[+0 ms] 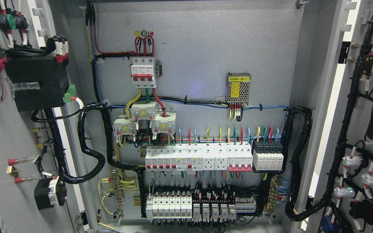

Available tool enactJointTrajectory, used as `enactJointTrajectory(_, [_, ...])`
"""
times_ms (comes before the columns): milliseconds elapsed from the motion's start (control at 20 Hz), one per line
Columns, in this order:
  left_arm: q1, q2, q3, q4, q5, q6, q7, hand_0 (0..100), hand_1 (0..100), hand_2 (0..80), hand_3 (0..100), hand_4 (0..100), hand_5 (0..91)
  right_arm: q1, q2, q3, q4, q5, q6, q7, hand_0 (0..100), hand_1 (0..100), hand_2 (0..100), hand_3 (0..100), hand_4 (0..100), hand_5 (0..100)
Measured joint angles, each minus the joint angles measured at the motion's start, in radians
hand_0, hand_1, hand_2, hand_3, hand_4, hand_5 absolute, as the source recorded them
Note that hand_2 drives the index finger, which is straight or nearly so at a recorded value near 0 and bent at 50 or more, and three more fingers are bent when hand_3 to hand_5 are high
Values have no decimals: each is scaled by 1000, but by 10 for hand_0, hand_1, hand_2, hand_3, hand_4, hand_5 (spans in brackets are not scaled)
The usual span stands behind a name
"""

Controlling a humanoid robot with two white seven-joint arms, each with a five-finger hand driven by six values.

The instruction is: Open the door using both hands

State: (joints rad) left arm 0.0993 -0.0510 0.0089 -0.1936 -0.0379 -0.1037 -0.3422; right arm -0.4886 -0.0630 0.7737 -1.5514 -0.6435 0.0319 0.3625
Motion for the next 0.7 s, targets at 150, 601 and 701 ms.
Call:
enactJointTrajectory(150, [80,8,-43,-152,-3,4,4,0,0,0,0,29,0,60,-20,-20,-10,40,-27,-2,0,0,0,0,0,0])
enactJointTrajectory(601, [270,49,-192,-648,27,0,6,0,0,0,0,30,0,263,-93,-78,-54,156,-155,-17,0,0,0,0,0,0])
enactJointTrajectory(701, [316,66,-222,-764,31,-3,6,0,0,0,0,30,0,316,-113,-86,-69,174,-188,-18,0,0,0,0,0,0])
